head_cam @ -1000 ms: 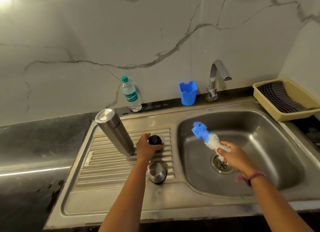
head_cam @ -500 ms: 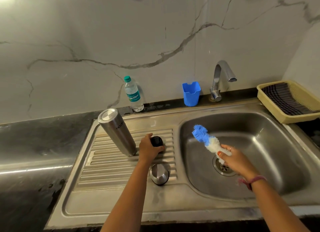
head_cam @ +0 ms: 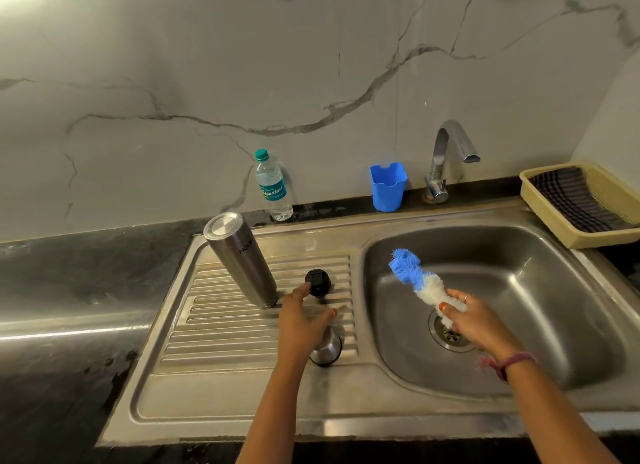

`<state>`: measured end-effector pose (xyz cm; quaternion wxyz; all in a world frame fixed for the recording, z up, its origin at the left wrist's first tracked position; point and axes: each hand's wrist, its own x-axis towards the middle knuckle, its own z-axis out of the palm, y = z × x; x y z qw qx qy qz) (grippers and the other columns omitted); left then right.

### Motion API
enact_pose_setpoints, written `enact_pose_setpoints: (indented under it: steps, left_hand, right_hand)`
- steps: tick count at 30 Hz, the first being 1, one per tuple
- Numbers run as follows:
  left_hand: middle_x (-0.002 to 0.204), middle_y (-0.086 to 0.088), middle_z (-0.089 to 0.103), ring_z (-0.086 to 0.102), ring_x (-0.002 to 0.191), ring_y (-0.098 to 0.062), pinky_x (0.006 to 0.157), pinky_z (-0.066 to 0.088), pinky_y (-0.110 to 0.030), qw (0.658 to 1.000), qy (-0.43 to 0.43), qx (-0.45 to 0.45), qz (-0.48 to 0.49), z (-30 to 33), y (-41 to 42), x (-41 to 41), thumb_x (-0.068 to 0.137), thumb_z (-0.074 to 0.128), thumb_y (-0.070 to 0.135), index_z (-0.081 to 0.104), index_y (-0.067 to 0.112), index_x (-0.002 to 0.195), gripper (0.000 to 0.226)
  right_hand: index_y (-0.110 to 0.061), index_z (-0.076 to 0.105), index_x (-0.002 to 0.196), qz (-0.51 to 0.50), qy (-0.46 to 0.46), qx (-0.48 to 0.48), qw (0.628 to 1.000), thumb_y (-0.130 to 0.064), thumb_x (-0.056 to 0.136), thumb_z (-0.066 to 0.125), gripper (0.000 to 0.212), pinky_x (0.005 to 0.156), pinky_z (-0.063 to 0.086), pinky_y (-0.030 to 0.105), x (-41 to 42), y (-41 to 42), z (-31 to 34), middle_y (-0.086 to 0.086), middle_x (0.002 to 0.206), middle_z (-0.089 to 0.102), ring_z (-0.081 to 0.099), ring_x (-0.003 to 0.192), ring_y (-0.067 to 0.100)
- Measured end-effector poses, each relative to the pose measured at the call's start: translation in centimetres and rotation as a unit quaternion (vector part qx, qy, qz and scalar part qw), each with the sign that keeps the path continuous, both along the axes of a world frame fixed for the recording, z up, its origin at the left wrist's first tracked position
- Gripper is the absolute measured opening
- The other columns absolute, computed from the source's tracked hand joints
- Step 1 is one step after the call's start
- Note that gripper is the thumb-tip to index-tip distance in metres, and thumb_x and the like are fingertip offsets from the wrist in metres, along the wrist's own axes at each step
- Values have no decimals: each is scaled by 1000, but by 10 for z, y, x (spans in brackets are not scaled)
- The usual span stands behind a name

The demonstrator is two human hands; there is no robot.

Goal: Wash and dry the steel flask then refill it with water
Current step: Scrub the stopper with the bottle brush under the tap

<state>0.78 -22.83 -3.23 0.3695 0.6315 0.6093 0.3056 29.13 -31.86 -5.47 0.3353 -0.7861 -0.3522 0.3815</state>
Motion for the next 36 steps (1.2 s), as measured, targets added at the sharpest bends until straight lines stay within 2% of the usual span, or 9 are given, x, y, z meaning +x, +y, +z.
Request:
enact_pose_setpoints:
  steps: [9,12,15,17,19,24,30,34,36]
  left_hand:
    - [128,6,50,50,120,-12,106,45,-33,1000,8,-13,-23,-18,-41,-17,69,90,32,47,16,142,87]
    - [132,2,51,52,119,-13,105,44,-29,999,1,-27,-17,-20,-45,-19,66,92,26,44,14,144,92]
    - [128,3,51,53,118,-15,100,43,-23,999,9,-31,-22,-20,-46,-20,64,93,22,46,14,141,91]
    - [126,4,48,52,115,-13,92,40,-10,999,13,-31,-28,-22,-47,-21,64,94,20,46,14,141,91]
    - [125,4,47,50,114,-12,83,38,-1,999,14,-31,-29,-23,-48,-21,65,92,14,46,12,141,89]
    - [123,4,48,50,111,-13,95,38,-19,999,27,-20,-36,-20,-48,-16,68,91,16,44,12,143,88]
    - [126,0,56,56,113,-16,93,41,-19,999,14,-9,-52,-14,-45,7,66,91,16,48,13,139,85]
    - [124,2,57,56,108,-10,85,39,-3,998,-6,-2,-70,-8,-40,31,67,90,12,49,15,137,82]
    - [128,2,56,57,112,-10,87,41,-5,996,-14,-2,-83,-6,-38,48,67,91,13,47,16,141,86]
  right_hand:
    - [-18,58,126,-4,3,13,1000,-21,93,58,33,93,50,42,-6,-5,7,-6,93,65,65,92,19]
    - [-21,61,118,0,2,11,1000,-21,93,58,25,93,51,45,-7,-8,7,-11,86,64,65,91,21]
    - [-33,57,94,1,-1,12,1000,-20,94,57,13,91,51,47,-6,-11,6,-11,82,65,66,86,21]
    - [-35,54,88,3,-4,16,1000,-20,94,57,16,90,52,45,-6,-13,8,-11,79,65,66,84,21]
    - [-35,55,92,0,-2,16,1000,-20,94,57,15,89,52,43,-5,-15,9,-12,80,64,65,83,19]
    - [-22,59,122,-9,2,9,1000,-25,92,59,30,90,52,45,1,-22,9,-5,95,67,65,90,19]
    - [-18,54,132,-20,-3,8,1000,-27,94,58,40,81,51,35,13,-33,14,1,106,67,64,90,20]
    - [-19,53,133,-30,-1,11,999,-28,94,57,41,84,51,35,27,-42,14,-1,110,66,63,94,18]
    - [-20,55,131,-37,4,19,999,-28,94,57,38,80,51,33,37,-46,15,-2,107,66,64,91,18]
